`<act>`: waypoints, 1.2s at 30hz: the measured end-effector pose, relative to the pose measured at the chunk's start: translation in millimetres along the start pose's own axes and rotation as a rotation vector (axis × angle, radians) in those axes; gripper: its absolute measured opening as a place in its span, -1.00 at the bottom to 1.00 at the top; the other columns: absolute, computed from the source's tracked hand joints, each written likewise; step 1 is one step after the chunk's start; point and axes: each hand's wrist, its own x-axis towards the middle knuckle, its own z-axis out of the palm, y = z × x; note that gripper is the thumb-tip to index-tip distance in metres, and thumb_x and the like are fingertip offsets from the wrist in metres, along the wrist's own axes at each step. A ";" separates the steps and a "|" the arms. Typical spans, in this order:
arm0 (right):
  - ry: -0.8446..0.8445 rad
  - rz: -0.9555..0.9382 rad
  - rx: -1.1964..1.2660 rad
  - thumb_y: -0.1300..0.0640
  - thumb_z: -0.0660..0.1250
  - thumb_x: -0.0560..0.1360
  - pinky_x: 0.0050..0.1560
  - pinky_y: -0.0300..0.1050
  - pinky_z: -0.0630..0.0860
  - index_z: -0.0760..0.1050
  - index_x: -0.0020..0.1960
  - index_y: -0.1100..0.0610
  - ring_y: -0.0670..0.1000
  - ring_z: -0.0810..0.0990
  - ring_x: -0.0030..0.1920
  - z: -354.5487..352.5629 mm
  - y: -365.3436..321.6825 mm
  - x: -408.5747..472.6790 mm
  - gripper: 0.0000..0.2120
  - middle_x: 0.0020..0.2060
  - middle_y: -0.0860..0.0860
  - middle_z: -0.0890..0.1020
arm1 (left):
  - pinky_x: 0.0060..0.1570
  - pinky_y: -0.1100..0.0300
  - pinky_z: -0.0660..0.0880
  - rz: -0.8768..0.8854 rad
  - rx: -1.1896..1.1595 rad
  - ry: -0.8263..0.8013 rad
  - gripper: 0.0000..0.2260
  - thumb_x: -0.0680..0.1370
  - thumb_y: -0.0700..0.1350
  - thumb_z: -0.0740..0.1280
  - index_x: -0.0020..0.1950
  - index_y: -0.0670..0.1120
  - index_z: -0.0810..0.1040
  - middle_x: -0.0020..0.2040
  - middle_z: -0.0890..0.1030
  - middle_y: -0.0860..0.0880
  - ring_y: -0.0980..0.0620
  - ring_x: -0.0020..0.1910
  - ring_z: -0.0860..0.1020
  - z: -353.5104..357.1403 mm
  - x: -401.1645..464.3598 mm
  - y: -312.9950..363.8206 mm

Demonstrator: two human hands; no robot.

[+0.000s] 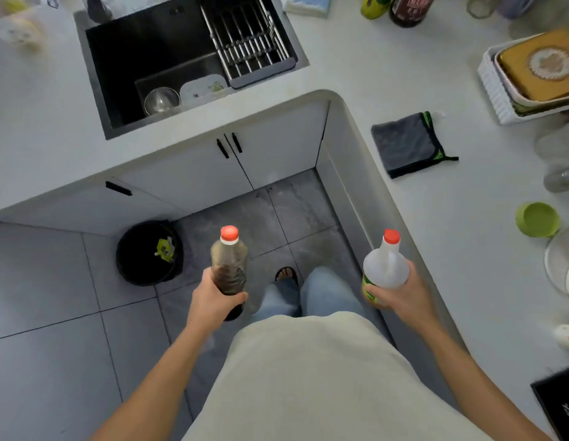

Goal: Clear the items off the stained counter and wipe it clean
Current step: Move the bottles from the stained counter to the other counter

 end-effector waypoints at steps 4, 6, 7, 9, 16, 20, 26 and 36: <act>-0.042 0.084 0.021 0.05 0.55 0.25 -0.26 0.16 0.61 0.49 -0.07 0.10 0.11 0.56 -0.32 -6.8 -5.8 12.7 -0.66 -0.28 0.11 0.64 | -0.11 0.17 0.52 0.109 0.022 -0.025 -0.31 0.18 0.25 0.59 0.20 0.28 0.33 0.01 0.59 0.26 0.18 -0.01 0.59 -13.2 50.9 74.7; -0.076 0.129 0.024 0.05 0.51 0.25 -0.28 0.09 0.52 0.45 -0.12 0.15 0.13 0.49 -0.34 -11.4 -10.2 23.2 -0.67 -0.29 0.18 0.60 | -0.11 0.25 0.49 0.162 0.031 -0.037 -0.31 0.18 0.26 0.60 0.20 0.27 0.35 0.02 0.60 0.27 0.28 -0.01 0.57 -16.8 74.4 109.1; -0.064 0.142 0.020 0.04 0.51 0.25 -0.28 0.03 0.51 0.45 -0.12 0.15 0.06 0.49 -0.36 -14.2 -13.1 29.2 -0.66 -0.30 0.16 0.60 | -0.12 0.29 0.47 0.183 0.037 -0.046 -0.30 0.18 0.26 0.60 0.22 0.26 0.37 0.02 0.61 0.27 0.29 -0.01 0.57 -18.3 85.2 126.0; -0.014 0.153 0.006 0.00 0.53 0.22 -0.24 -0.01 0.58 0.49 -0.07 0.08 -0.01 0.55 -0.36 -21.0 -24.3 43.3 -0.64 -0.31 0.05 0.64 | -0.11 0.33 0.46 0.217 0.049 -0.063 -0.28 0.18 0.26 0.61 0.25 0.25 0.38 0.04 0.62 0.25 0.26 -0.01 0.58 -20.9 104.1 157.9; 0.035 0.101 0.103 -0.10 0.65 0.17 -0.02 0.10 0.71 0.51 0.18 -0.19 -0.05 0.71 0.01 -48.0 -89.5 113.8 -0.37 -0.02 -0.16 0.71 | -0.12 0.36 0.43 0.245 0.102 -0.085 -0.26 0.20 0.27 0.60 0.28 0.21 0.37 0.03 0.59 0.24 0.23 -0.01 0.57 -37.0 144.8 230.0; 0.055 0.032 0.189 -0.07 0.68 0.18 0.09 0.08 0.69 0.46 0.23 -0.29 -0.10 0.66 0.12 -60.3 -142.9 147.7 -0.30 0.07 -0.26 0.66 | -0.13 0.29 0.47 0.242 0.114 -0.058 -0.32 0.18 0.27 0.59 0.20 0.25 0.36 -0.02 0.58 0.29 0.33 -0.05 0.54 -50.1 153.5 247.2; 0.075 -0.035 0.246 -0.07 0.67 0.22 0.11 0.14 0.69 0.50 0.29 -0.15 0.02 0.69 0.13 -67.4 -217.4 194.8 -0.31 0.10 -0.13 0.69 | -0.11 0.34 0.47 0.302 0.116 -0.061 -0.33 0.19 0.25 0.60 0.20 0.32 0.35 -0.01 0.59 0.33 0.36 -0.04 0.56 -69.0 185.0 292.1; 0.275 -0.111 0.294 -0.03 0.59 0.21 -0.03 0.25 0.63 0.46 0.03 -0.04 0.15 0.62 -0.04 -70.3 -314.4 243.1 -0.52 -0.07 0.09 0.63 | -0.11 0.45 0.44 0.599 0.093 -0.169 -0.36 0.24 0.21 0.62 0.20 0.42 0.36 0.02 0.63 0.40 0.51 0.02 0.56 -70.9 261.1 448.2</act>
